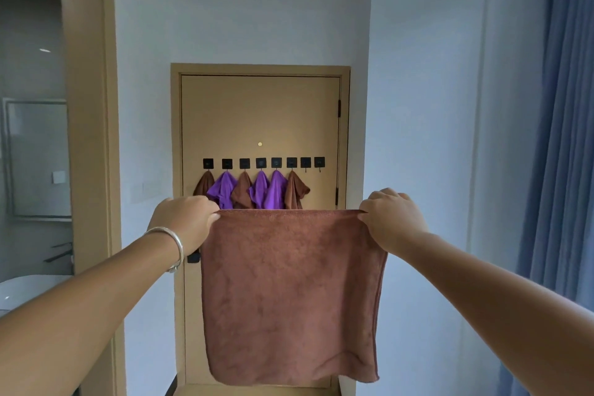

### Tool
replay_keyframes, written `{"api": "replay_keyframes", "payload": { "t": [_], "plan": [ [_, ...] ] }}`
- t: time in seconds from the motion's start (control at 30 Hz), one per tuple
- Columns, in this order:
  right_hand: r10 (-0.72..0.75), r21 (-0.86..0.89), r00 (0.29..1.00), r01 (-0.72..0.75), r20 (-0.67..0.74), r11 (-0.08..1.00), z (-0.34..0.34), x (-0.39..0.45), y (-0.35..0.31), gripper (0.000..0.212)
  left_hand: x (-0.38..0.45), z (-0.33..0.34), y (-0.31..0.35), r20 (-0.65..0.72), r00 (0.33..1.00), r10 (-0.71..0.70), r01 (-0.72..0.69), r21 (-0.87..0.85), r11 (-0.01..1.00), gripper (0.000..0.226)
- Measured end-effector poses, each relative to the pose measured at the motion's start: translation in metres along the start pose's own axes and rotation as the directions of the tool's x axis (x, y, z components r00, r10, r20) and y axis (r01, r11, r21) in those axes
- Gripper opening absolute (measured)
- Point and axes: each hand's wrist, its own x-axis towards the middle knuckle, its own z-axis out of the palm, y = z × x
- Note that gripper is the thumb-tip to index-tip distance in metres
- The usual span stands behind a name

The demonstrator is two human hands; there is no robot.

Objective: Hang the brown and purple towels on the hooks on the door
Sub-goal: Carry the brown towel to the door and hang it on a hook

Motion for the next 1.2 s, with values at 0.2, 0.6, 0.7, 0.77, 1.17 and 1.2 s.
{"api": "replay_keyframes", "payload": {
  "t": [0.2,0.6,0.7,0.77,1.17,1.2],
  "plan": [
    [0.008,0.011,1.0,-0.008,0.001,1.0,0.079,0.071,0.017,0.033,0.081,0.075,0.01,0.001,1.0,0.002,-0.002,0.005,1.0,0.034],
    [0.075,0.107,0.997,-0.074,-0.007,0.992,0.233,0.228,0.058,0.031,0.244,0.222,0.026,-0.023,1.0,-0.018,0.016,-0.104,0.994,0.035],
    [0.074,0.108,0.997,-0.075,0.01,0.991,0.274,0.257,0.06,0.03,0.28,0.267,0.026,-0.005,1.0,-0.009,0.008,-0.126,0.992,0.034],
    [0.071,0.103,0.997,-0.072,0.013,0.992,0.298,0.281,0.062,0.03,0.306,0.297,0.026,-0.007,1.0,-0.003,0.002,-0.15,0.989,0.031],
    [0.162,0.132,0.987,-0.161,0.004,0.978,0.428,0.449,0.064,0.025,0.489,0.468,0.012,-0.08,0.988,0.131,-0.146,-0.214,0.966,0.036],
    [0.165,0.135,0.986,-0.163,-0.007,0.977,0.438,0.462,0.064,0.025,0.502,0.479,0.011,-0.087,0.982,0.166,-0.18,-0.196,0.964,0.038]
  ]
}}
